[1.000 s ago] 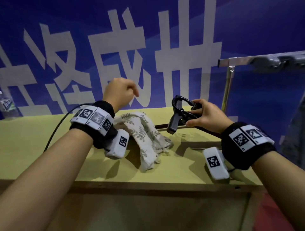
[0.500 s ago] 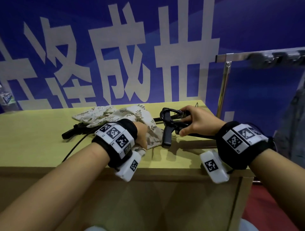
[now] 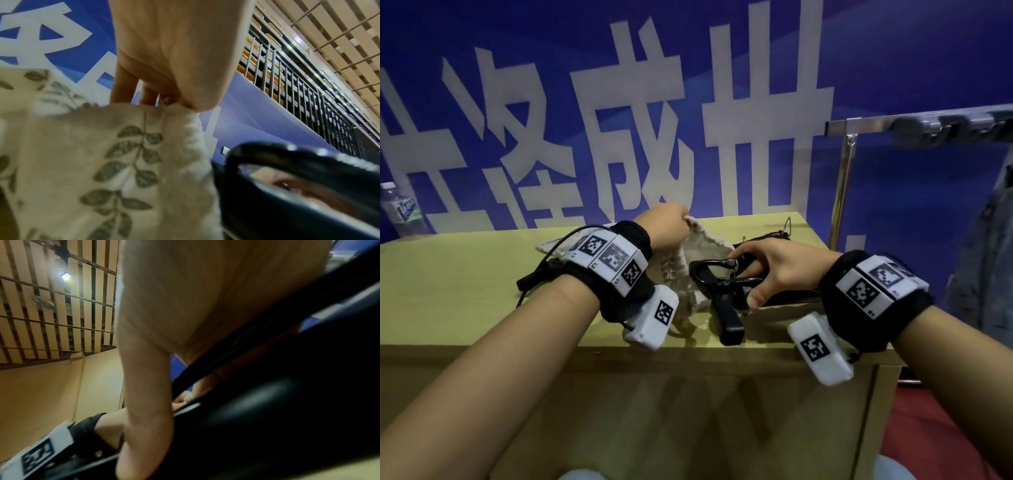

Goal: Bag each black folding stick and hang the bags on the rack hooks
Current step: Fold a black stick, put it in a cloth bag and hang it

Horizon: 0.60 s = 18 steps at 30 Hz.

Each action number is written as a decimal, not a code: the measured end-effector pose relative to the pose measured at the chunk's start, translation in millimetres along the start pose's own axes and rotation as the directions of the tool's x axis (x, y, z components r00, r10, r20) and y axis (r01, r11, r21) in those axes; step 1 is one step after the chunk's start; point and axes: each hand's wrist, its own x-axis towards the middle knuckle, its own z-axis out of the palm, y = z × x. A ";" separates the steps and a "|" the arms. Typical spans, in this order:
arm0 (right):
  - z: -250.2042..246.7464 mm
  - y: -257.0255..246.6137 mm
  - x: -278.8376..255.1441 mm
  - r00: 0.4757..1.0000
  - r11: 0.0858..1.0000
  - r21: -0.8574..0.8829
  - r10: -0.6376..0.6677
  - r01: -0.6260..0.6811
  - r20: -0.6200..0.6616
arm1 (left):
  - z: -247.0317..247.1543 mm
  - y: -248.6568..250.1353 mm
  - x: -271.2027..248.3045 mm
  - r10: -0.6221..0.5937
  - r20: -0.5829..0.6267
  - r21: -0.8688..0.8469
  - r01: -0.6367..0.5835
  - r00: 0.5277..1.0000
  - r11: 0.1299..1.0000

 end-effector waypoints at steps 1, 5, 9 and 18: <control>-1.1 -0.2 1.6 1.000 1.000 -0.002 0.008 -0.008 0.001 | 0.9 1.2 -0.9 0.025 0.017 -0.021 -0.024 1.000 0.999; -7.3 1.6 10.8 0.997 0.998 -0.034 0.051 -0.054 -0.062 | 2.2 1.8 -7.4 0.105 0.085 -0.125 -0.094 0.991 0.988; -8.8 6.9 23.8 0.969 0.985 -0.118 0.100 -0.130 -0.228 | -1.6 6.0 -20.7 0.164 0.218 -0.113 -0.143 0.962 0.983; 7.7 6.4 43.1 0.898 0.978 -0.094 0.132 -0.187 -0.420 | 10.9 35.7 -29.2 0.265 0.291 -0.331 -0.163 0.919 0.929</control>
